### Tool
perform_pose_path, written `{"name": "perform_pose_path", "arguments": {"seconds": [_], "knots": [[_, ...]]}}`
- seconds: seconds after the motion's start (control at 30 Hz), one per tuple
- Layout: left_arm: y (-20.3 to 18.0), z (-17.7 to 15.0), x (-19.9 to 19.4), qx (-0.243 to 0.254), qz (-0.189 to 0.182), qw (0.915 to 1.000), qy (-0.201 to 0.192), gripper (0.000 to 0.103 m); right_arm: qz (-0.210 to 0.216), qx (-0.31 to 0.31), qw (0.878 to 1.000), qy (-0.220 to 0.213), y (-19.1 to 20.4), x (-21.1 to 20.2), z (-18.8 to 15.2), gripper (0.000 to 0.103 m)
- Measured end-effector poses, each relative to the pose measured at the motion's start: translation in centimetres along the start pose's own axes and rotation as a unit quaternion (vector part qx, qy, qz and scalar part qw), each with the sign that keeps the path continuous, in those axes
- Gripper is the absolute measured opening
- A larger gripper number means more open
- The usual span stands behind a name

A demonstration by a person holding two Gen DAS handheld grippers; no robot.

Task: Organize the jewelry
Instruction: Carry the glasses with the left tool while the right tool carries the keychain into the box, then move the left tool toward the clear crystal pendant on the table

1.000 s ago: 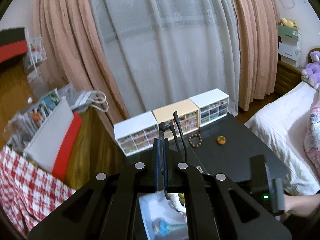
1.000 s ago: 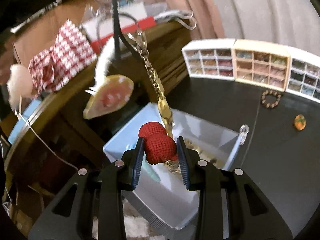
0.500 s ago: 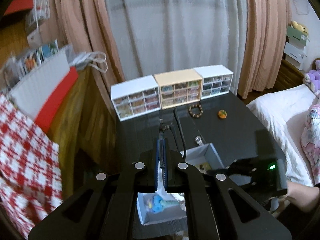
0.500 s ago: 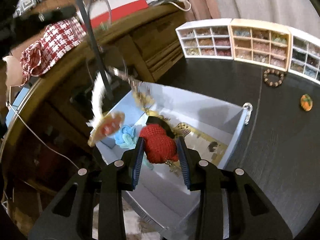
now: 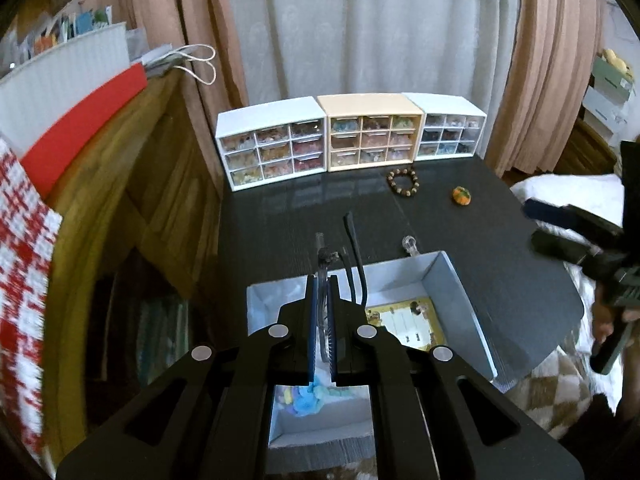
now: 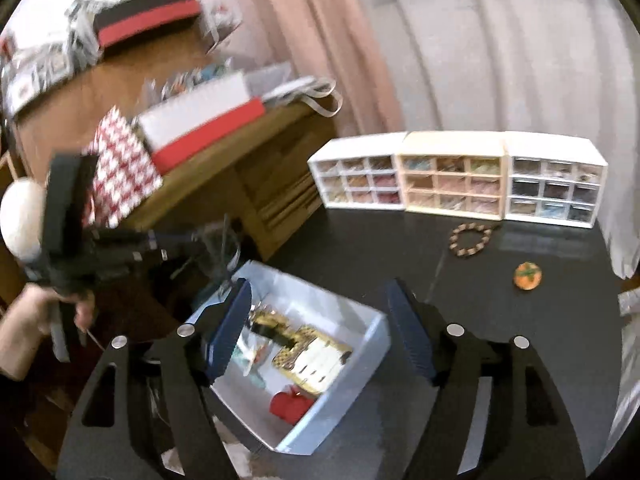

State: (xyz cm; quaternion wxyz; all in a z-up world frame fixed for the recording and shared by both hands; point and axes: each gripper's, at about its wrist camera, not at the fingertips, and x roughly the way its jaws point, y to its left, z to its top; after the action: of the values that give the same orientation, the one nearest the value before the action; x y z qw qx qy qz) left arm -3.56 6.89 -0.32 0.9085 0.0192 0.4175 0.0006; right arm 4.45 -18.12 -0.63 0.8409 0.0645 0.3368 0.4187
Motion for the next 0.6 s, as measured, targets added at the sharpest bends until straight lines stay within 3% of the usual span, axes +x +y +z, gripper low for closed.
{"name": "perform_pose_path", "arguments": {"seconds": [0.17,0.2,0.27,0.3,0.33,0.5,0.6], "knots": [[-0.2,0.1,0.4,-0.001,0.017,0.9999,-0.001,0.007,-0.012,0.042,0.999,-0.016,-3.2,-1.9,-0.1,0.070],[-0.5,0.2,0.3,0.005,0.024,0.9997,-0.003,0.012,-0.019,0.042,0.999,-0.015,-3.5,-2.0,-0.3,0.071],[-1.4,0.1,0.0,0.026,0.050,0.9983,-0.015,0.050,-0.037,0.040,0.998,-0.011,-4.4,-2.0,-0.6,0.071],[-2.0,0.1,-0.4,0.035,0.065,0.9968,-0.030,0.088,-0.044,0.042,0.998,-0.010,-4.8,-2.1,-0.9,0.072],[-2.4,0.0,-1.0,0.042,0.076,0.9951,-0.048,0.098,-0.049,0.044,0.998,-0.009,-5.2,-2.1,-1.1,0.072],[-4.4,0.3,-1.9,0.063,0.081,0.9922,-0.070,0.098,-0.073,0.055,0.996,-0.002,-7.5,-2.2,-2.2,0.074],[-5.1,0.2,-1.6,0.061,0.063,0.9936,-0.071,0.098,-0.085,0.064,0.994,0.000,-8.9,-2.5,-2.7,0.075]]}}
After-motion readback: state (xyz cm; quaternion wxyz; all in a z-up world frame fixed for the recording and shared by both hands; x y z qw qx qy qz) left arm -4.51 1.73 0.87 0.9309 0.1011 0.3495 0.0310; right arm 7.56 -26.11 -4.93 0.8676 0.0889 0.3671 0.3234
